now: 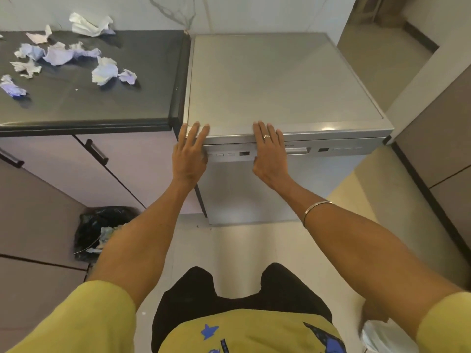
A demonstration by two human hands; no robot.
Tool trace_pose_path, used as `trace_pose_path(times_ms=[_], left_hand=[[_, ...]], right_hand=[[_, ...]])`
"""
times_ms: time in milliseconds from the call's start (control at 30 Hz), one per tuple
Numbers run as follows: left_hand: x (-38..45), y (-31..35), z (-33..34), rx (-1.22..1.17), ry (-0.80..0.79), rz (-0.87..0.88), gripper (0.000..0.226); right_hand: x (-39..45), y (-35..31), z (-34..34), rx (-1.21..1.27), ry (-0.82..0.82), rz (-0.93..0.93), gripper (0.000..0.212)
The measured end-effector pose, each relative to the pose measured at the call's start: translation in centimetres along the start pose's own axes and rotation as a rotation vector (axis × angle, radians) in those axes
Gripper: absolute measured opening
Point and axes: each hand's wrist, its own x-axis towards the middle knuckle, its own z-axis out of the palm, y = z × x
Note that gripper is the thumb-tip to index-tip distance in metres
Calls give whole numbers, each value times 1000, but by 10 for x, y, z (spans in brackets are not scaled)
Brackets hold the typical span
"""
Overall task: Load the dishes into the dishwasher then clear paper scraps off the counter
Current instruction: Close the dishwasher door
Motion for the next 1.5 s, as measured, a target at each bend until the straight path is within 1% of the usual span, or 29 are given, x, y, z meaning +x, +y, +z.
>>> trace_pose_path(times_ms=[100,200,267,367,433,500,567,633,700,767,833,967,1033,1167,1233,1333,1500], left_hand=[[1,-2,-2,-1,20,3,72],[3,-1,-2,8,35,-21,72],[3,2,-2,22,20,-32,73],[0,11,-4,22,-16,-96,79],[-1,16,-10,37,-81,-117,90],[1,18,-23,81,-192,-112,99],[8,18,-39,115,-298,-98,100],[15,20,-56,96,-373,-58,88],[19,23,-70,44,-395,8,68],[17,26,-80,5,-393,45,57],[17,32,-90,-16,-416,18,55],[19,46,-104,-41,-501,-126,46],[19,54,-111,-48,-533,-145,42],[18,69,-125,-86,-521,-170,34],[17,75,-131,-102,-527,-186,35],[15,83,-132,-117,-539,-191,40],[11,93,-126,-112,-553,-207,41]], right_hand=[[-1,6,0,4,13,-42,94],[-2,7,-1,7,8,-40,96],[-1,6,-5,9,-26,-39,97],[2,8,-18,34,-133,-63,97],[6,12,-30,35,-226,-75,98],[10,16,-42,35,-297,-89,96],[12,18,-55,43,-370,-98,92],[11,18,-67,22,-409,-86,85],[9,17,-79,-3,-431,-45,76],[6,17,-90,-23,-465,-7,72],[6,19,-103,-41,-512,21,70],[9,22,-127,-94,-570,47,62],[10,22,-138,-116,-595,60,61],[6,19,-153,-111,-629,95,56],[4,18,-156,-101,-641,123,52],[3,16,-161,-65,-665,135,52],[6,17,-159,-60,-679,108,48]])
